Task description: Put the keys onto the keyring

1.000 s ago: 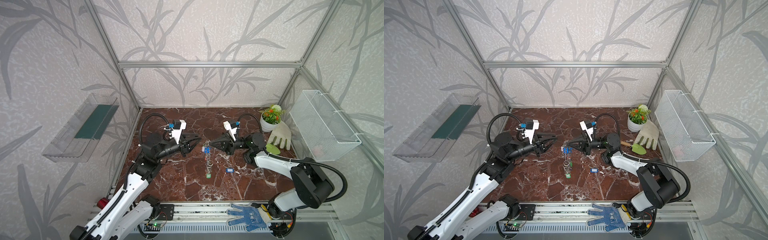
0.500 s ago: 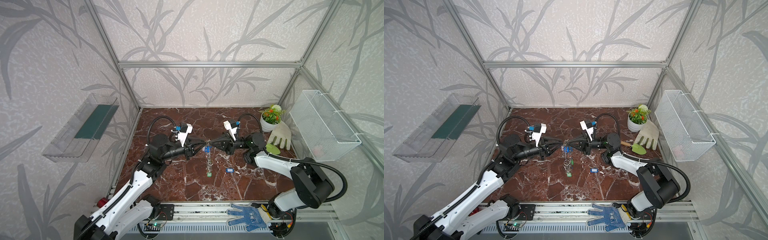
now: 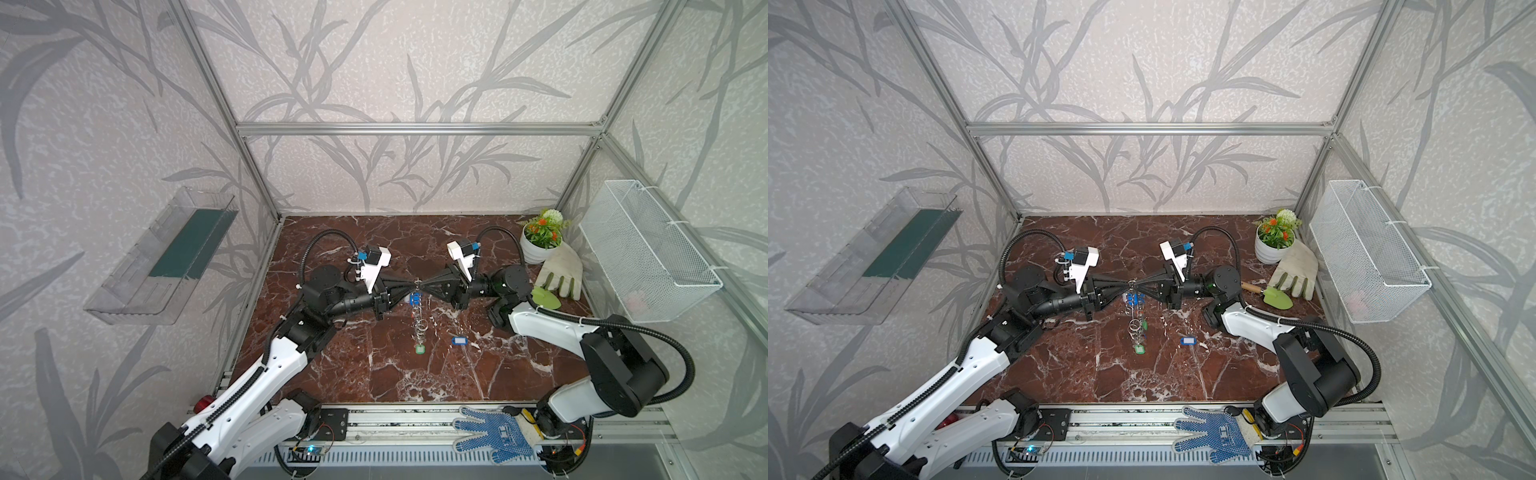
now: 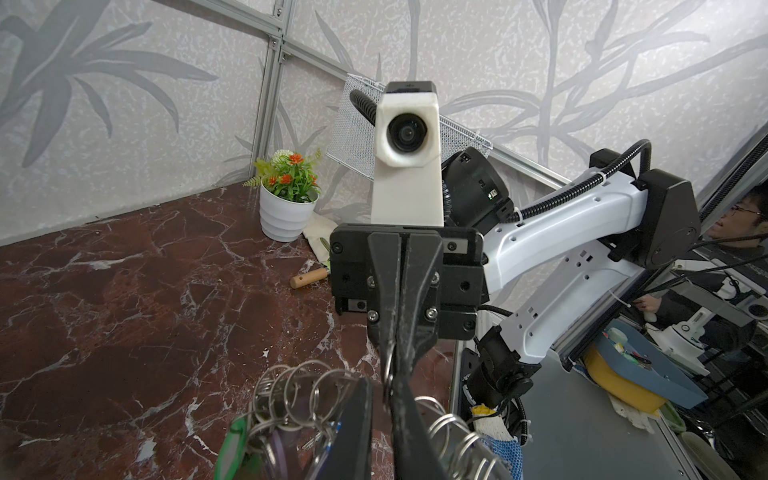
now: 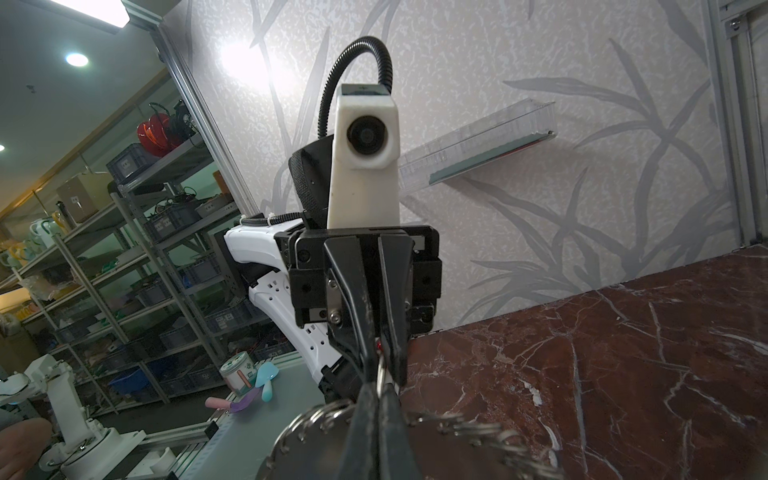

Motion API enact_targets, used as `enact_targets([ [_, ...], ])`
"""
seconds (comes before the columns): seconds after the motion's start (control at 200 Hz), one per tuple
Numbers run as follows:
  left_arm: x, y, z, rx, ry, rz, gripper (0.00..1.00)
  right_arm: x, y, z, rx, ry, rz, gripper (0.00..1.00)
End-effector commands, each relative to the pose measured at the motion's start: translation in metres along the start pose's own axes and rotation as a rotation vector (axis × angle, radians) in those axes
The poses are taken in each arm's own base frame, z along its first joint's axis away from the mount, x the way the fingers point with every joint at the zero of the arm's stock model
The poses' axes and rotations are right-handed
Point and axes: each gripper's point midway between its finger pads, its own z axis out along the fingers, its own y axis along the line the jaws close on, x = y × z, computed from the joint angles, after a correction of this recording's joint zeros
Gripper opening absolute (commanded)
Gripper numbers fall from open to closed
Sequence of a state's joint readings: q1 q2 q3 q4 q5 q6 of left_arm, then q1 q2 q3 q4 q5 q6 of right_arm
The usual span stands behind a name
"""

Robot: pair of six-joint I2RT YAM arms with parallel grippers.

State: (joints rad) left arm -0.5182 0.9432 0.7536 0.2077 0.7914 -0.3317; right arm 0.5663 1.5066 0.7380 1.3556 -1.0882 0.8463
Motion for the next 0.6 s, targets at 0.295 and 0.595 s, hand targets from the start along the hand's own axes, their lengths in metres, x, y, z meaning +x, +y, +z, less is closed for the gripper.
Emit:
enact_targets([
  [0.295, -0.0123, -0.0055, 0.0022, 0.002, -0.010, 0.037, 0.14, -0.0261, 0.0145, 0.0023, -0.026, -0.049, -0.093, 0.00],
  [0.595, -0.0133, -0.0059, 0.0051, 0.008, 0.003, 0.031, 0.15, -0.0254, 0.0168, 0.0021, -0.030, -0.046, -0.093, 0.00],
])
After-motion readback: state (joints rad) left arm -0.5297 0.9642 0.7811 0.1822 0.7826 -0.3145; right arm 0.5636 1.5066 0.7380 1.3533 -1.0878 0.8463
